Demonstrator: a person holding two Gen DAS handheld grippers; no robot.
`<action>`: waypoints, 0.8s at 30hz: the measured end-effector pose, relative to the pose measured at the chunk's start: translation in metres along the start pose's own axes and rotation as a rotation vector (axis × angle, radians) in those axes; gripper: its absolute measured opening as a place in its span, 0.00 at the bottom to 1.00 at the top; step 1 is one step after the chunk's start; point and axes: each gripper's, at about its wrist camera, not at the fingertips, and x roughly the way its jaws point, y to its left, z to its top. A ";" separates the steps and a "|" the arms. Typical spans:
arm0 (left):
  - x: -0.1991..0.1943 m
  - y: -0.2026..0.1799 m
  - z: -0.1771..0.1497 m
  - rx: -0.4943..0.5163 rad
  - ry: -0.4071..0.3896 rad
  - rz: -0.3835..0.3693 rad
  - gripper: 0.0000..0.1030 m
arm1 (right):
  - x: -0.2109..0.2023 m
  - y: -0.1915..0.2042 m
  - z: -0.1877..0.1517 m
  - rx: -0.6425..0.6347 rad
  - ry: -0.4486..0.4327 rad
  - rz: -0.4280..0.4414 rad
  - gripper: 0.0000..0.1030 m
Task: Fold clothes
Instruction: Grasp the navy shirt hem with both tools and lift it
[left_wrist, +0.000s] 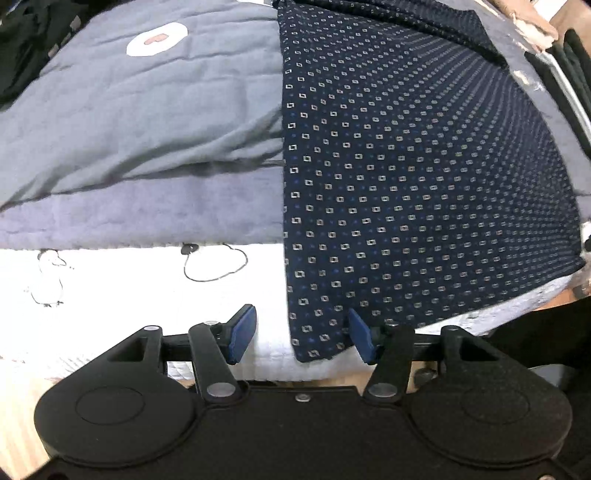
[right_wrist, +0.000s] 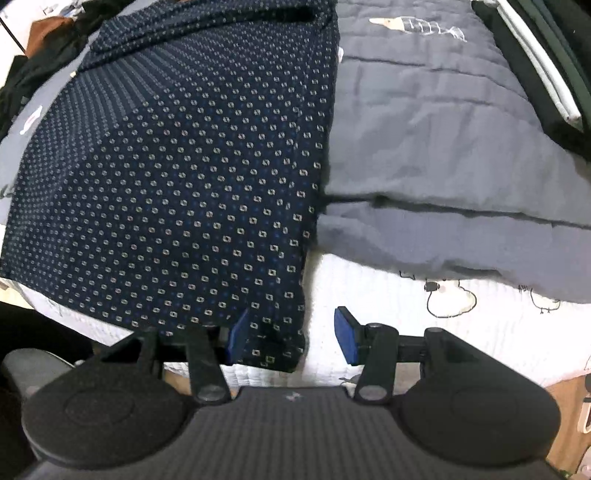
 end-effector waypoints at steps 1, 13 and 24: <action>0.001 -0.001 -0.001 0.007 0.002 0.003 0.50 | 0.001 -0.001 0.000 0.002 0.004 -0.002 0.48; 0.010 -0.010 -0.004 0.038 0.033 -0.032 0.27 | 0.022 0.009 -0.004 -0.065 0.103 -0.014 0.48; -0.025 -0.002 -0.001 0.012 -0.159 -0.122 0.04 | -0.014 -0.009 -0.003 0.100 -0.058 0.213 0.03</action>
